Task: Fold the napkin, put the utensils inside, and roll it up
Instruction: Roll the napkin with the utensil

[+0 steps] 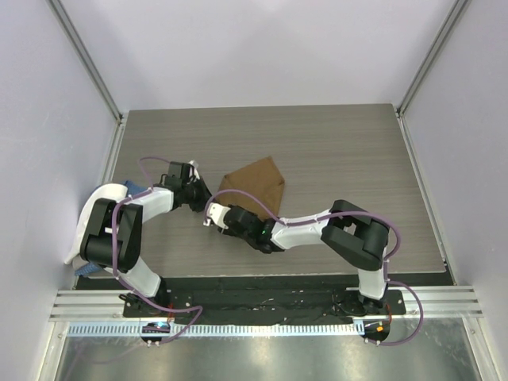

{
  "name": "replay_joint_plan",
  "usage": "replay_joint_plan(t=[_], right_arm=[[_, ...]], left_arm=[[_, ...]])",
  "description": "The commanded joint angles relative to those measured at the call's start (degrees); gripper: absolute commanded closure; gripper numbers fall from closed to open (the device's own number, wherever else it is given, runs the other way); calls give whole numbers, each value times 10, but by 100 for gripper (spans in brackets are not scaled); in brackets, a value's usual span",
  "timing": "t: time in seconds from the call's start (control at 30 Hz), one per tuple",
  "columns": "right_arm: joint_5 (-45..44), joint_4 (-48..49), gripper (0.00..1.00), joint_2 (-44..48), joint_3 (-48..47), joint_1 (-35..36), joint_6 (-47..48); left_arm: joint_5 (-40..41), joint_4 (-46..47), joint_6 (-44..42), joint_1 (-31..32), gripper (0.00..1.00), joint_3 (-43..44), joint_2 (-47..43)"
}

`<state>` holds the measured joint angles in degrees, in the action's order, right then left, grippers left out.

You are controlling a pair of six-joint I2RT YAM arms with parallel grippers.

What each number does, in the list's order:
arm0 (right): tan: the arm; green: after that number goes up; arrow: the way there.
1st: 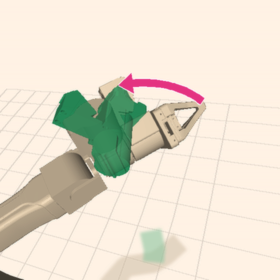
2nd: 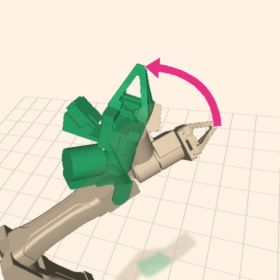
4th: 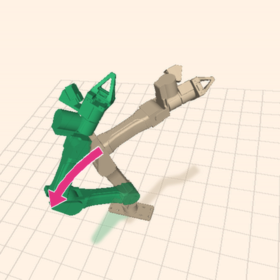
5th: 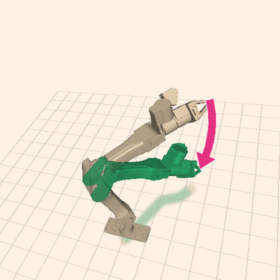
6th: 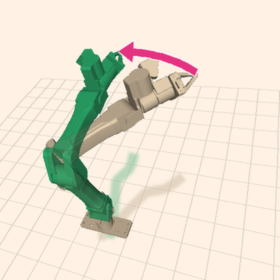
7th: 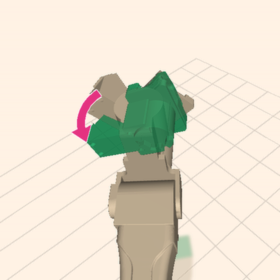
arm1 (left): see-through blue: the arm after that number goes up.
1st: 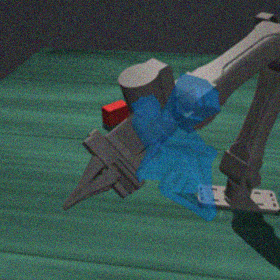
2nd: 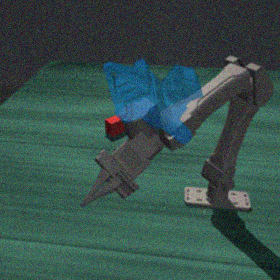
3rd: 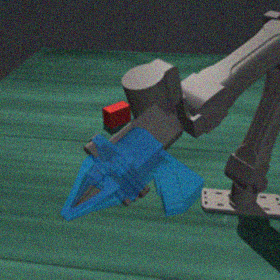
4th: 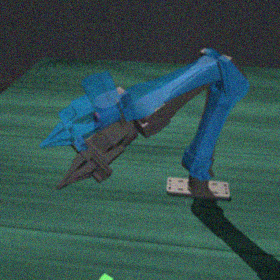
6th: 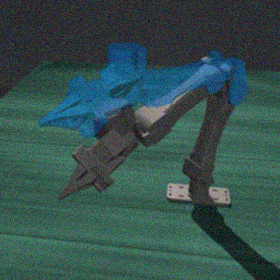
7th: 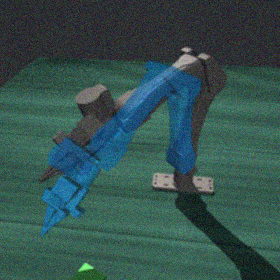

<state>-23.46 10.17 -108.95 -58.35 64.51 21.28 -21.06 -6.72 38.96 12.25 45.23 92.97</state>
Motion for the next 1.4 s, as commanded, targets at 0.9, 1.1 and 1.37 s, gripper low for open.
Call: replay_joint_plan(t=[0.9,1.1,1.37], right_arm=[[639,-315,94,-79,-164,-177,-184],[745,-343,95,-122,-201,-218,-212],[787,-344,96,-173,-215,-250,-229]], left_arm=[[98,136,-5,-7,30,-162,-233],[66,210,-4,-7,30,-210,-256],[58,252,3,-7,39,-214,-207]])
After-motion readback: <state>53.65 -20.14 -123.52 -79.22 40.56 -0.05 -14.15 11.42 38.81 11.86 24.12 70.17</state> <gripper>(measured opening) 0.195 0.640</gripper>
